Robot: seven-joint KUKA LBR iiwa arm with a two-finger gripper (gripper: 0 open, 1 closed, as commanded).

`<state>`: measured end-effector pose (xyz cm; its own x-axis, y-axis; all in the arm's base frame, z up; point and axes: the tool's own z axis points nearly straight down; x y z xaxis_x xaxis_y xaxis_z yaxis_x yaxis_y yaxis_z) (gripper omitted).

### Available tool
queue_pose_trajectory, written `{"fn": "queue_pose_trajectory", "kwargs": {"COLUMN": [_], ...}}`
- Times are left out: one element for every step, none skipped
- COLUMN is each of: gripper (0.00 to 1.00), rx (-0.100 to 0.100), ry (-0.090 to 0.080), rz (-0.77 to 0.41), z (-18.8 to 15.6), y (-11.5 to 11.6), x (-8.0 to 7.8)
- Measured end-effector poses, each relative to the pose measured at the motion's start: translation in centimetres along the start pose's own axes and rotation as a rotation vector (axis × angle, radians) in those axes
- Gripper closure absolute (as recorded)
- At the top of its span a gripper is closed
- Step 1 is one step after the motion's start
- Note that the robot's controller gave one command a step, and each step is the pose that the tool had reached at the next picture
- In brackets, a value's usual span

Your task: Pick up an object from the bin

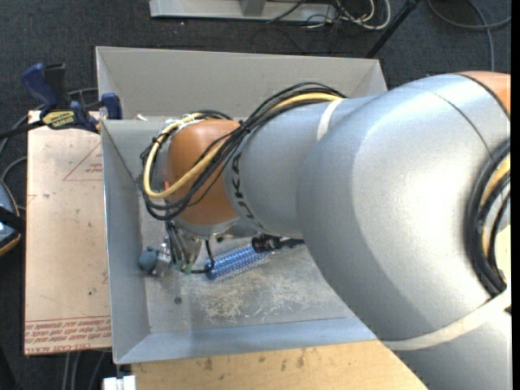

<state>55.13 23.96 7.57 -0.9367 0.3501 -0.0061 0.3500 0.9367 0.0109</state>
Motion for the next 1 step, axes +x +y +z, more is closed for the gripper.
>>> {"fn": "queue_pose_trajectory", "kwargs": {"gripper": [1.00], "rx": [0.004], "ry": [-0.001], "rz": [0.029], "z": [-16.35], "y": [0.81], "x": [-0.15]}}
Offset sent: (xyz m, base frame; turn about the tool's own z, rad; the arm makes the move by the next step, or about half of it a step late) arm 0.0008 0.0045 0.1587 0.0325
